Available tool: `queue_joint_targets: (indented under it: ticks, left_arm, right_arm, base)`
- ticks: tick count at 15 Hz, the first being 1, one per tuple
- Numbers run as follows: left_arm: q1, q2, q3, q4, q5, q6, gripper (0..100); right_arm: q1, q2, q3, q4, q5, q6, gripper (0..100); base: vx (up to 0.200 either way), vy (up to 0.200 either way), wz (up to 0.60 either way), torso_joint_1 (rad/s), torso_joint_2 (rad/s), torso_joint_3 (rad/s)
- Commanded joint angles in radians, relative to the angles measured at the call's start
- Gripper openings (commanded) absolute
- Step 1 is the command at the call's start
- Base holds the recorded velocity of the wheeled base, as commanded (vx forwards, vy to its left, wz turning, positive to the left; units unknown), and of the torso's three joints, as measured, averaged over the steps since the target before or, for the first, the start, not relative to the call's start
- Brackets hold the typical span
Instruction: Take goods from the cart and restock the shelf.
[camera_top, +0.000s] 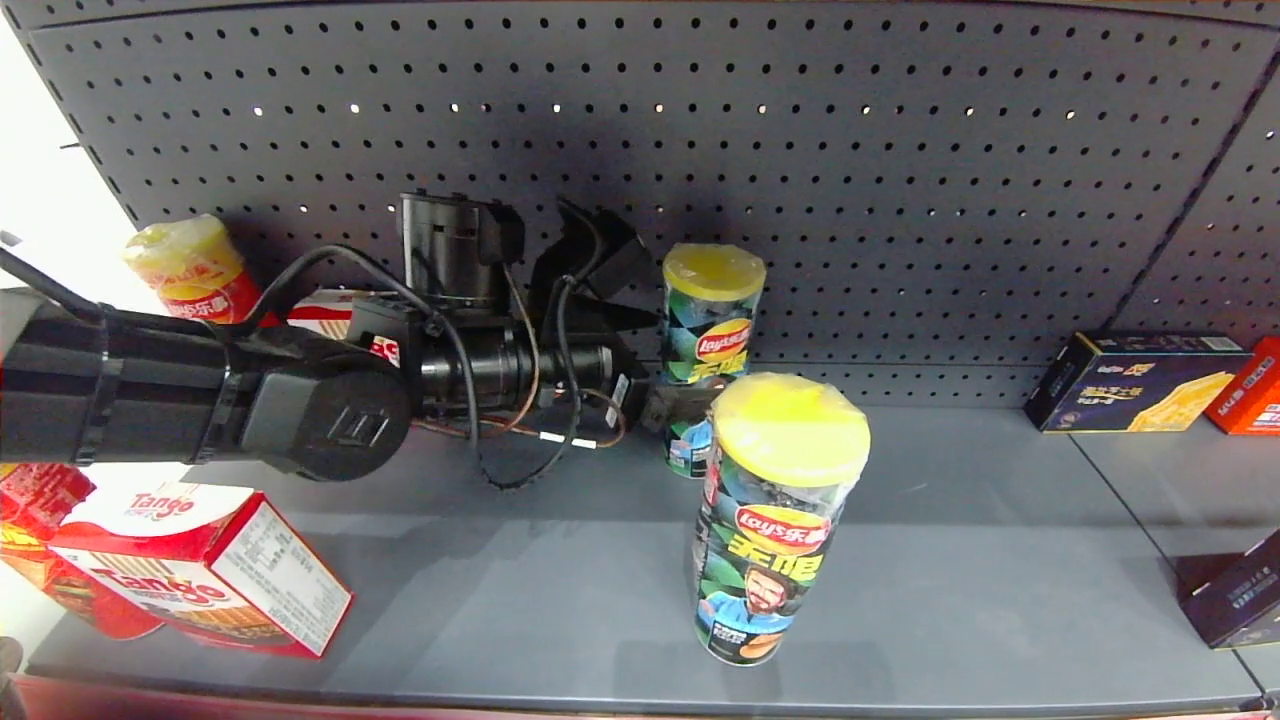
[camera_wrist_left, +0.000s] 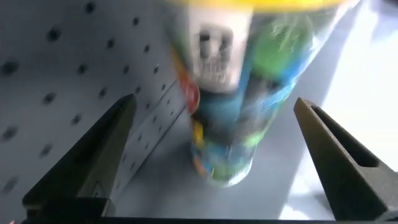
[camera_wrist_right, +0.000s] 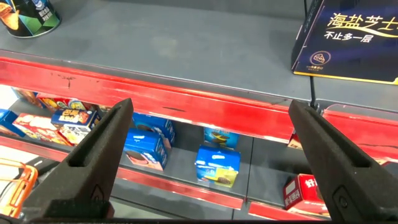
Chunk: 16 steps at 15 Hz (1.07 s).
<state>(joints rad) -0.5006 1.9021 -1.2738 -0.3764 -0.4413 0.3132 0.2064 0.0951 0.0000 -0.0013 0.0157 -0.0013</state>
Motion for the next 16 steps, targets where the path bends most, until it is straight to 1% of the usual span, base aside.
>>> queue_joint_targets:
  ticks: [1, 2, 3, 5, 6, 9, 10, 14, 16]
  left_arm:
    - [0.008, -0.098, 0.090, 0.001, 0.039, 0.017, 100]
    - [0.021, -0.132, 0.146, 0.001, 0.050, 0.038, 100]
    - [0.028, -0.160, 0.195, -0.001, 0.087, 0.052, 100]
    - [0.030, -0.184, 0.238, -0.001, 0.153, 0.046, 100]
    - [0.031, -0.184, 0.241, -0.001, 0.164, 0.043, 100]
    - [0.025, -0.166, 0.232, -0.078, 0.188, 0.041, 100]
    - [0.021, -0.153, 0.231, -0.082, 0.190, 0.035, 100]
    - [0.010, -0.110, 0.222, -0.084, 0.194, 0.033, 100]
    - [0.010, -0.078, 0.188, -0.084, 0.220, 0.026, 100]
  right_arm:
    - [0.001, 0.002, 0.000, 0.000, 0.001, 0.000, 100]
    - [0.001, 0.002, 0.000, 0.000, 0.001, 0.000, 100]
    - [0.001, 0.002, 0.000, 0.000, 0.001, 0.000, 100]
    - [0.001, 0.002, 0.000, 0.000, 0.001, 0.000, 100]
    - [0.001, 0.002, 0.000, 0.000, 0.001, 0.000, 100]
    - [0.001, 0.002, 0.000, 0.000, 0.001, 0.000, 100]
    - [0.001, 0.002, 0.000, 0.000, 0.001, 0.000, 100]
    - [0.001, 0.002, 0.000, 0.000, 0.001, 0.000, 100]
    - [0.001, 0.002, 0.000, 0.000, 0.001, 0.000, 100]
  base:
    - [0.000, 0.000, 0.00, 0.000, 0.00, 0.000]
    - [0.000, 0.000, 0.00, 0.000, 0.00, 0.000]
    - [0.000, 0.000, 0.00, 0.000, 0.00, 0.000]
    - [0.000, 0.000, 0.00, 0.000, 0.00, 0.000]
    - [0.000, 0.000, 0.00, 0.000, 0.00, 0.000]
    - [0.000, 0.000, 0.00, 0.000, 0.00, 0.000]
    - [0.000, 0.000, 0.00, 0.000, 0.00, 0.000]
    - [0.000, 0.000, 0.00, 0.000, 0.00, 0.000]
    - [0.000, 0.000, 0.00, 0.000, 0.00, 0.000]
